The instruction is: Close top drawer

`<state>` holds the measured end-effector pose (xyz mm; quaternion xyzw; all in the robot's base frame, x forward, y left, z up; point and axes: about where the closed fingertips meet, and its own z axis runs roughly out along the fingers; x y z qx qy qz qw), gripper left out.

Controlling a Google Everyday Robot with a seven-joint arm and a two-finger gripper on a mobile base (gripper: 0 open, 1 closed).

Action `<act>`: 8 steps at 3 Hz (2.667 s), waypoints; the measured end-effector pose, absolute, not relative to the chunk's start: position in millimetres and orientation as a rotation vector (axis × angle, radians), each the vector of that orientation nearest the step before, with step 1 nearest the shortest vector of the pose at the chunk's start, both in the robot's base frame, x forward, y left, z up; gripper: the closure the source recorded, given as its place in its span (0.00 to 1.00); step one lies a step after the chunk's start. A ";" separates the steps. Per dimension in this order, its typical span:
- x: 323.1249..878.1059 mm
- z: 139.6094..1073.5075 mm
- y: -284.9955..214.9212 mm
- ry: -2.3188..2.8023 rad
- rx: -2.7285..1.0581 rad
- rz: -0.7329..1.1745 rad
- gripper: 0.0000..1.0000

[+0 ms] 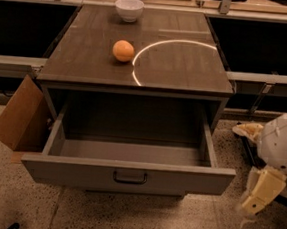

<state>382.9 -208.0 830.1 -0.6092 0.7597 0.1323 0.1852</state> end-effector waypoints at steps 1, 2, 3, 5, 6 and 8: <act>361.3 793.8 -210.6 2.073 -1.790 0.425 0.00; 344.8 761.2 -213.5 2.040 -1.816 0.476 0.16; 340.5 727.5 -214.1 2.075 -1.836 0.479 0.40; 339.4 729.4 -213.2 2.073 -1.840 0.471 0.86; 354.8 691.4 -212.3 2.094 -1.820 0.476 1.00; 407.5 634.5 -217.2 2.094 -1.669 0.363 1.00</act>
Offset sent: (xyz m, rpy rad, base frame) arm -0.0577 -0.0115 -0.1120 0.0905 0.0501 0.1469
